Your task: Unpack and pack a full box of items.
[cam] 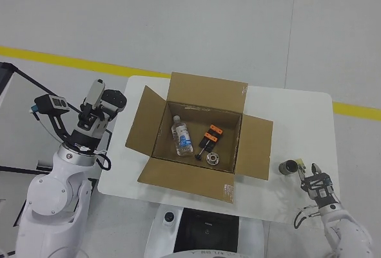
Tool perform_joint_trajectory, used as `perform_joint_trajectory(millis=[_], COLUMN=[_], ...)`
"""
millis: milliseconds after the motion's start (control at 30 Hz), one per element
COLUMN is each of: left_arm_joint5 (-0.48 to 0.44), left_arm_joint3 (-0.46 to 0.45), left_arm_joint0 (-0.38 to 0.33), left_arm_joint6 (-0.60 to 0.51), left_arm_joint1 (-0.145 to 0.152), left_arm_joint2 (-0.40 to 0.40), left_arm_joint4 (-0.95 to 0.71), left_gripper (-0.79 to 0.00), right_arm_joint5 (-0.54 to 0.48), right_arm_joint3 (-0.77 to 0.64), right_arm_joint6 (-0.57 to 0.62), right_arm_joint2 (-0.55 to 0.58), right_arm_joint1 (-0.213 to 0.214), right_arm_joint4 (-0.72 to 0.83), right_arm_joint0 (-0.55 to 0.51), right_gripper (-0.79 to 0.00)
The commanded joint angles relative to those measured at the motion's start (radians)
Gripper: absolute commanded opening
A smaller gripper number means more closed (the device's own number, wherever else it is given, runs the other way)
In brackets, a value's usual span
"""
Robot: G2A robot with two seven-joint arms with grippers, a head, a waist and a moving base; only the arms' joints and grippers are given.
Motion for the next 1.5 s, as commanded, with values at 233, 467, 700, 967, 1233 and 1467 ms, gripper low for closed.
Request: perform_joint_trajectory(millis=[233, 467, 700, 967, 1233, 1467], left_arm_joint5=[0.000, 0.000, 0.000, 0.000, 0.000, 0.000], left_arm_joint3=[0.000, 0.000, 0.000, 0.000, 0.000, 0.000], left_arm_joint0=[0.000, 0.000, 0.000, 0.000, 0.000, 0.000], left_arm_joint6=[0.000, 0.000, 0.000, 0.000, 0.000, 0.000], left_arm_joint1=[0.000, 0.000, 0.000, 0.000, 0.000, 0.000], left_arm_joint2=[0.000, 0.000, 0.000, 0.000, 0.000, 0.000], left_arm_joint4=[0.000, 0.000, 0.000, 0.000, 0.000, 0.000], left_gripper=[0.000, 0.000, 0.000, 0.000, 0.000, 0.000], right_arm_joint5=[0.041, 0.017, 0.011, 0.055, 0.096, 0.080], right_arm_joint3=[0.041, 0.034, 0.047, 0.050, 0.049, 0.068], right_arm_joint6=[0.059, 0.081, 0.101, 0.133, 0.126, 0.155], right_arm_joint2=[-0.009, -0.016, -0.029, -0.062, -0.059, -0.059], right_arm_joint1=[-0.002, -0.001, -0.003, -0.009, -0.012, -0.011], right_arm_joint4=[0.052, 0.096, 0.138, 0.159, 0.213, 0.240], right_arm_joint0=[0.054, 0.061, 0.058, 0.065, 0.068, 0.079], right_gripper=[-0.514, -0.511, -0.526, -0.533, -0.529, -0.529])
